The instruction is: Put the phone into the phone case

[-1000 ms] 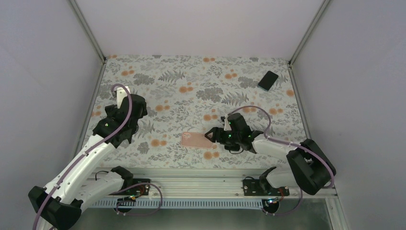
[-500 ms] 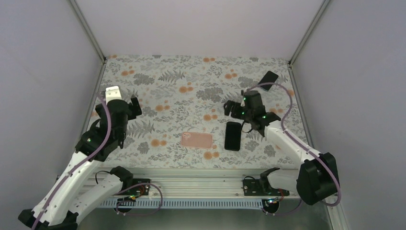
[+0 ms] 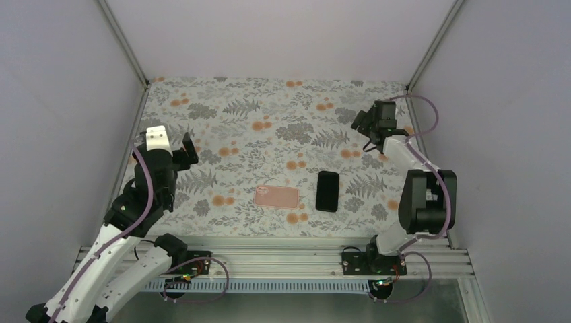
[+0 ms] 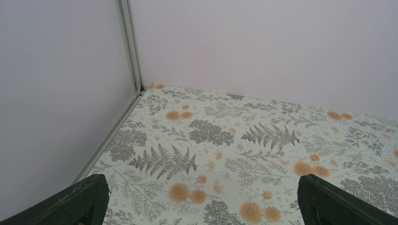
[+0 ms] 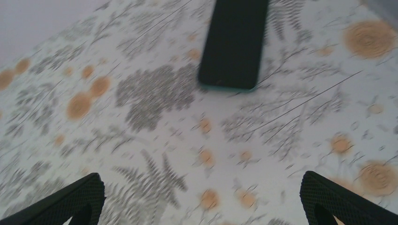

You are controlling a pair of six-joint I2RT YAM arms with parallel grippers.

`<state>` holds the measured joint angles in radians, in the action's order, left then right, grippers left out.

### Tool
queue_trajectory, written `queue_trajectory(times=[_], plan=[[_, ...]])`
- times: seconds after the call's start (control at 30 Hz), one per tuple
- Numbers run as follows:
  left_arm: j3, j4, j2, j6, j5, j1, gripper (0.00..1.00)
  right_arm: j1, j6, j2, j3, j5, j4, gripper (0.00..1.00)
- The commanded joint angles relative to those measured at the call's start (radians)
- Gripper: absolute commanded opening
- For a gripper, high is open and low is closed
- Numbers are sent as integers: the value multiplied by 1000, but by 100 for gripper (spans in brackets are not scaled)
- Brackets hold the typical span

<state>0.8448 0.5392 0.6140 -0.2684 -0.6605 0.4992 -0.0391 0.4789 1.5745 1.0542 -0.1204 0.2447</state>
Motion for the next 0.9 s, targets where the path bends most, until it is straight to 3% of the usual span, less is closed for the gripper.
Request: queue_trajectory(times=[0.0,0.23,0.43,0.87], plan=[[-34,-55,-11,19,3,-7,100,78,-17,78,77,-80,-102,99],[-45,-46,22,15,11,-9,100,138,-16,308,275,-162,-87,99],[-44,-40,51,17,4,-18,100,161,-36,511,510,-151,21,99],[-46,-54,73,36,90,-64,100,172,-80,760,772,-119,113,100]])
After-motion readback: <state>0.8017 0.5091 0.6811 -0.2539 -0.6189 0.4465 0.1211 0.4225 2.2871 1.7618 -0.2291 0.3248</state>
